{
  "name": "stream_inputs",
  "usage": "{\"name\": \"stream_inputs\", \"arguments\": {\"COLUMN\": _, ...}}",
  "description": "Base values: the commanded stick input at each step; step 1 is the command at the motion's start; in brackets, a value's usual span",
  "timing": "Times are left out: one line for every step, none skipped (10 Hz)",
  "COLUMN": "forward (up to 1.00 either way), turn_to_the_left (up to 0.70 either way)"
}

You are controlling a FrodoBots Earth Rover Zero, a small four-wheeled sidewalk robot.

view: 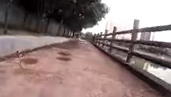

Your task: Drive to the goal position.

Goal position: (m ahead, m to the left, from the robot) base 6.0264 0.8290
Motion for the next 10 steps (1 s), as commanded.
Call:
{"name": "stream_inputs", "arguments": {"forward": 0.7, "turn_to_the_left": 0.0}}
{"name": "stream_inputs", "arguments": {"forward": 0.7, "turn_to_the_left": 0.0}}
{"name": "stream_inputs", "arguments": {"forward": 0.7, "turn_to_the_left": 0.0}}
{"name": "stream_inputs", "arguments": {"forward": 0.7, "turn_to_the_left": 0.0}}
{"name": "stream_inputs", "arguments": {"forward": 0.7, "turn_to_the_left": 0.0}}
{"name": "stream_inputs", "arguments": {"forward": 0.7, "turn_to_the_left": 0.0}}
{"name": "stream_inputs", "arguments": {"forward": 0.7, "turn_to_the_left": 0.0}}
{"name": "stream_inputs", "arguments": {"forward": 0.7, "turn_to_the_left": 0.0}}
{"name": "stream_inputs", "arguments": {"forward": 0.7, "turn_to_the_left": 0.0}}
{"name": "stream_inputs", "arguments": {"forward": 0.7, "turn_to_the_left": 0.0}}
